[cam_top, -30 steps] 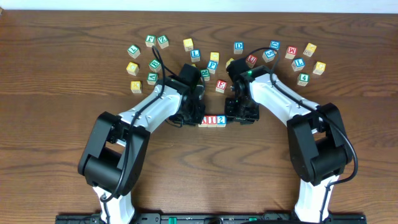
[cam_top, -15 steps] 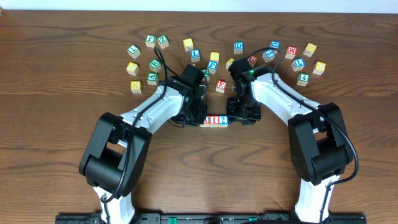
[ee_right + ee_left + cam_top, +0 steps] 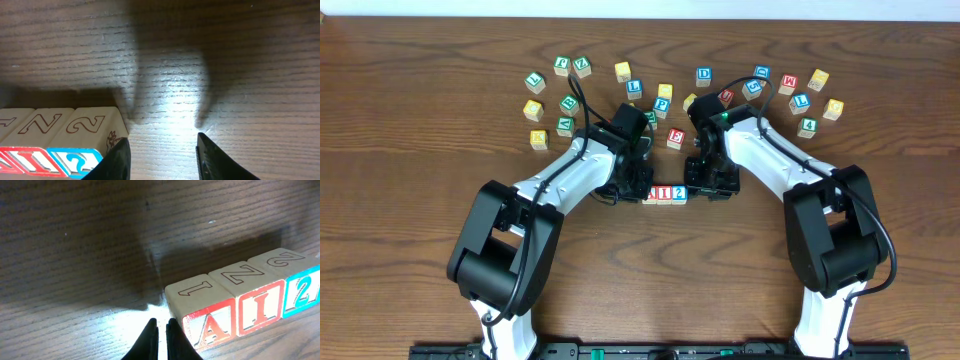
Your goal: Spell out AI2
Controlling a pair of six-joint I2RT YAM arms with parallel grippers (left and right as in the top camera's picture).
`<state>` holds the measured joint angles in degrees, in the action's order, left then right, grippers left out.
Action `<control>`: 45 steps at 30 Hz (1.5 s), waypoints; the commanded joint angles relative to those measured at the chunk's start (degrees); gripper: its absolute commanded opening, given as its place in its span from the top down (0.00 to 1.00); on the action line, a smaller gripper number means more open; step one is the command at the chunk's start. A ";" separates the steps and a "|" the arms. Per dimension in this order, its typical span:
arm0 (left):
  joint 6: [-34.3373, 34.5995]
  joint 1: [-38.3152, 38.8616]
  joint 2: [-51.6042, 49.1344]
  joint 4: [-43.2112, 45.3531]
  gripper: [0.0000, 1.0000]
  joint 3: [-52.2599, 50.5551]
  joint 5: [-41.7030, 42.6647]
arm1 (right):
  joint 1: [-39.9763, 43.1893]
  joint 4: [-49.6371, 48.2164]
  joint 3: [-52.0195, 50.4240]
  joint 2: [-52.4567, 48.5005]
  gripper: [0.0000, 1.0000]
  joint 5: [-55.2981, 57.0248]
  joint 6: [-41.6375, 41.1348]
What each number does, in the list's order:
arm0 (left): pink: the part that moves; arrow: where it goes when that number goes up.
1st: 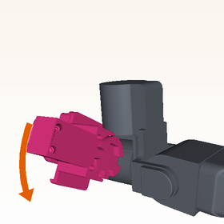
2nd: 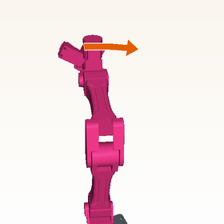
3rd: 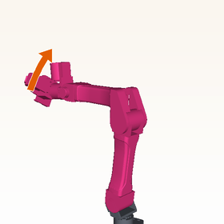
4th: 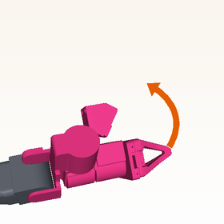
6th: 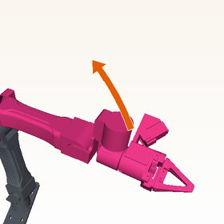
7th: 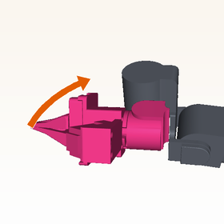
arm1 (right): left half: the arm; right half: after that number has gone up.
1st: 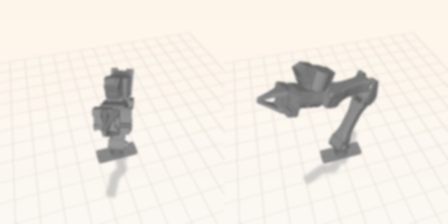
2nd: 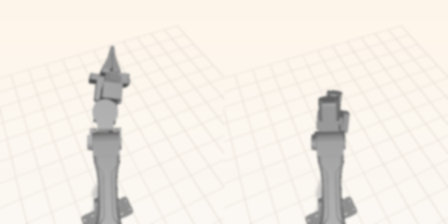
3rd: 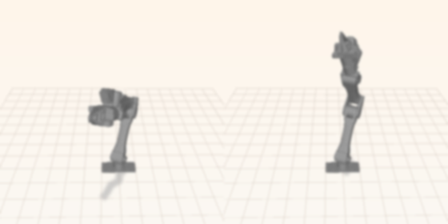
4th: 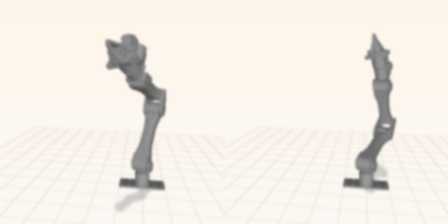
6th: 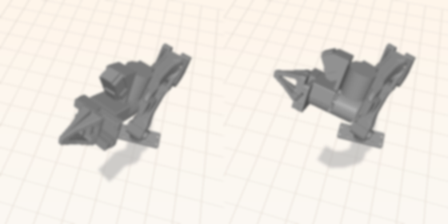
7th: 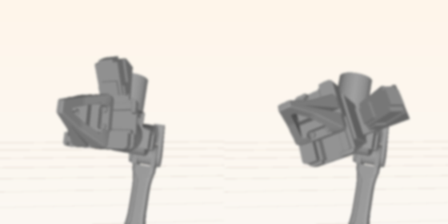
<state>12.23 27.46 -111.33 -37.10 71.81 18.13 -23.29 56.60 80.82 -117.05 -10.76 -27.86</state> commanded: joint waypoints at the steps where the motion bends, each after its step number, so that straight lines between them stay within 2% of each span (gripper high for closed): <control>1: 0.55 0.15 0.02 -0.35 0.92 0.87 0.46 | 1.51 0.28 -0.46 2.10 0.63 -0.31 0.72; 10: 0.57 0.07 2.54 -1.90 0.92 1.03 -5.22 | 2.56 1.07 -0.46 3.32 0.63 -0.09 0.94; 15: 0.55 -0.96 2.80 -2.93 0.92 1.14 -5.79 | 2.64 1.09 -0.46 3.61 0.65 0.04 0.96; 24: 0.37 -4.00 4.04 -4.70 0.92 2.45 -5.81 | 3.21 1.44 -0.46 7.08 0.63 1.92 1.79; 40: 0.28 -5.49 15.43 -6.36 0.92 2.47 -17.05 | 5.86 0.79 -0.46 14.25 0.60 5.51 3.15; 45: -1.27 -8.87 21.07 -7.80 0.89 3.04 -17.77 | 7.10 -0.85 0.11 17.86 0.55 6.58 4.76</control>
<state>11.99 21.37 -94.61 -43.94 72.51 2.76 -17.67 56.42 80.71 -102.80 -5.96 -24.99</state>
